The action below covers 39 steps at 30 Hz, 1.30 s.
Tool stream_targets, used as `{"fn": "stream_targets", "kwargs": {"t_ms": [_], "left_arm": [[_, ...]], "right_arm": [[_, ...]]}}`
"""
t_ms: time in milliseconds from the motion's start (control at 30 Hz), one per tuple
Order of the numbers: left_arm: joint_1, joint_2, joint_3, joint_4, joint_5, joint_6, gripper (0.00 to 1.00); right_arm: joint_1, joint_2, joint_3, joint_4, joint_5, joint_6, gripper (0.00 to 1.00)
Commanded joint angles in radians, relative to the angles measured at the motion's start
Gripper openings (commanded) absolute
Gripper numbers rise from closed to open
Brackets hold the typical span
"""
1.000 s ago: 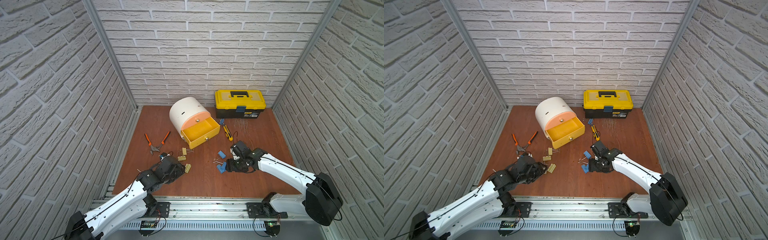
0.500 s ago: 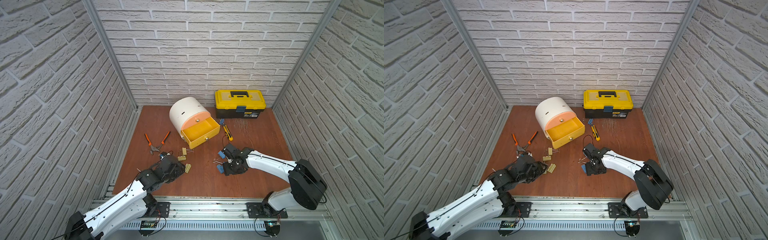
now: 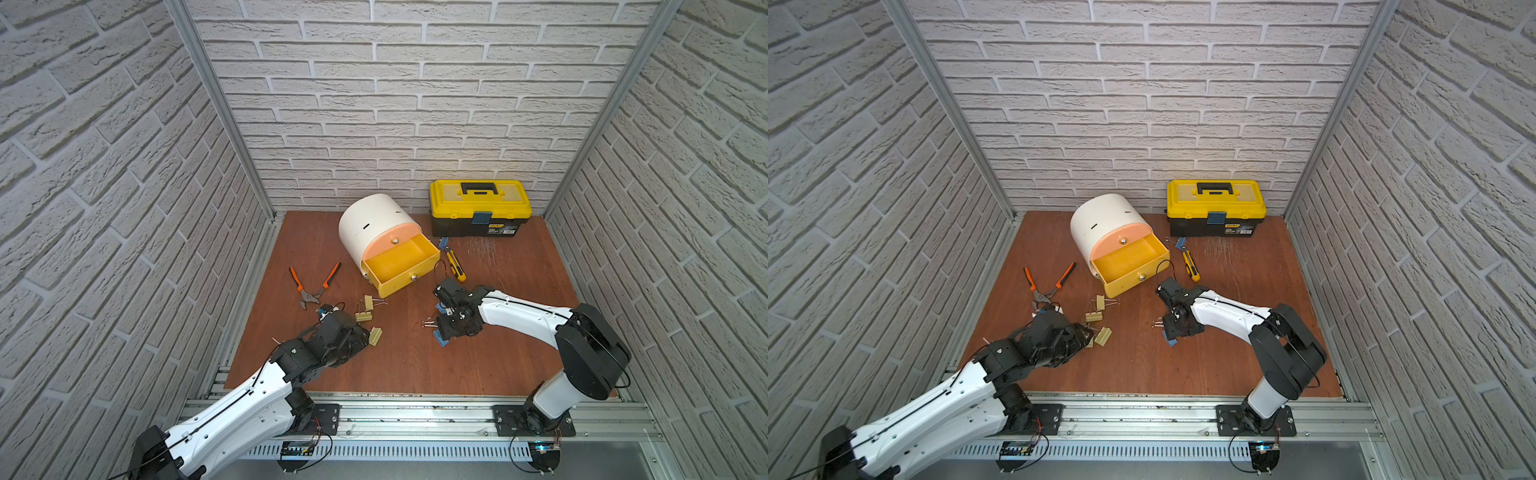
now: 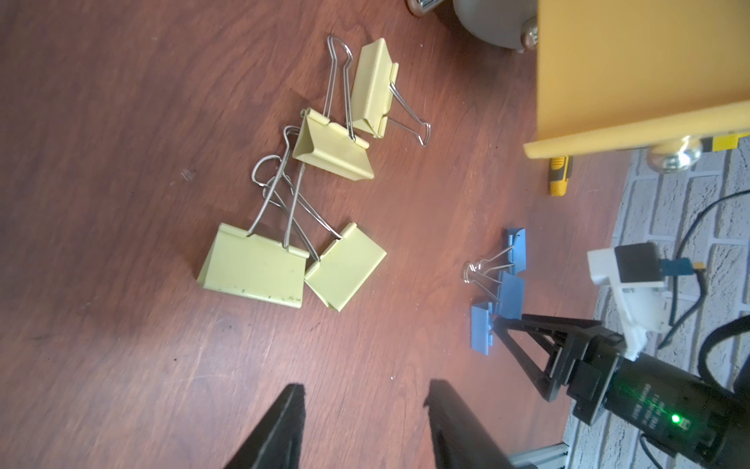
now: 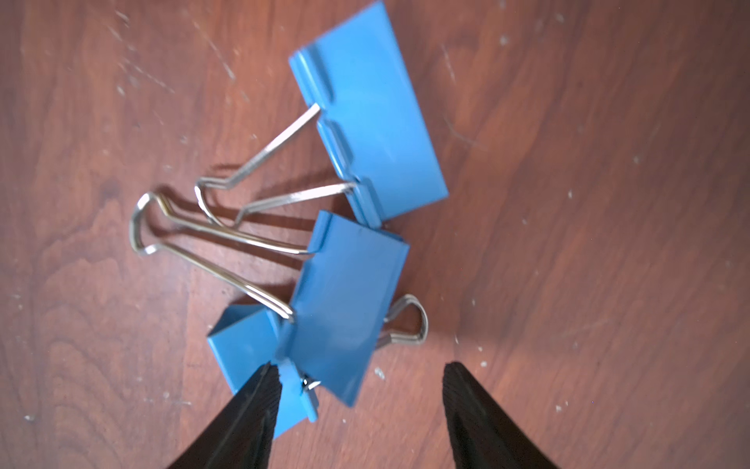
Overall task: Put the binder clips in the drawer according to color
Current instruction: Pick up the binder clip at the center of the board.
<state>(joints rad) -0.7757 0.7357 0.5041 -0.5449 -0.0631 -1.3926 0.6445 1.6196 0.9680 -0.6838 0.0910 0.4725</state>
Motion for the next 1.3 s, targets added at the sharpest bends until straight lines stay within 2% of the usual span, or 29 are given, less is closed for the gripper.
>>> {"fn": "stream_targets", "kwargs": {"t_ms": [0,333,733,1033,1267], "left_arm": [[-0.007,-0.002,0.024,-0.003,-0.02,-0.003,0.54],[-0.007,0.02,0.036,0.004,-0.029,-0.003,0.54],[-0.007,0.086,0.066,0.04,-0.023,0.007,0.54],[-0.009,0.077,0.07,0.026,-0.025,0.008,0.54],[-0.01,0.043,0.062,0.008,-0.035,0.001,0.54]], "right_arm": [[0.004,0.006,0.017,0.038,-0.005,-0.044,0.67],[0.006,0.003,-0.027,0.107,-0.091,0.024,0.62],[0.018,-0.05,-0.06,0.071,-0.013,0.317,0.65],[0.036,-0.019,-0.061,0.089,-0.041,0.343,0.63],[0.056,-0.073,-0.144,0.09,-0.031,0.372,0.62]]}}
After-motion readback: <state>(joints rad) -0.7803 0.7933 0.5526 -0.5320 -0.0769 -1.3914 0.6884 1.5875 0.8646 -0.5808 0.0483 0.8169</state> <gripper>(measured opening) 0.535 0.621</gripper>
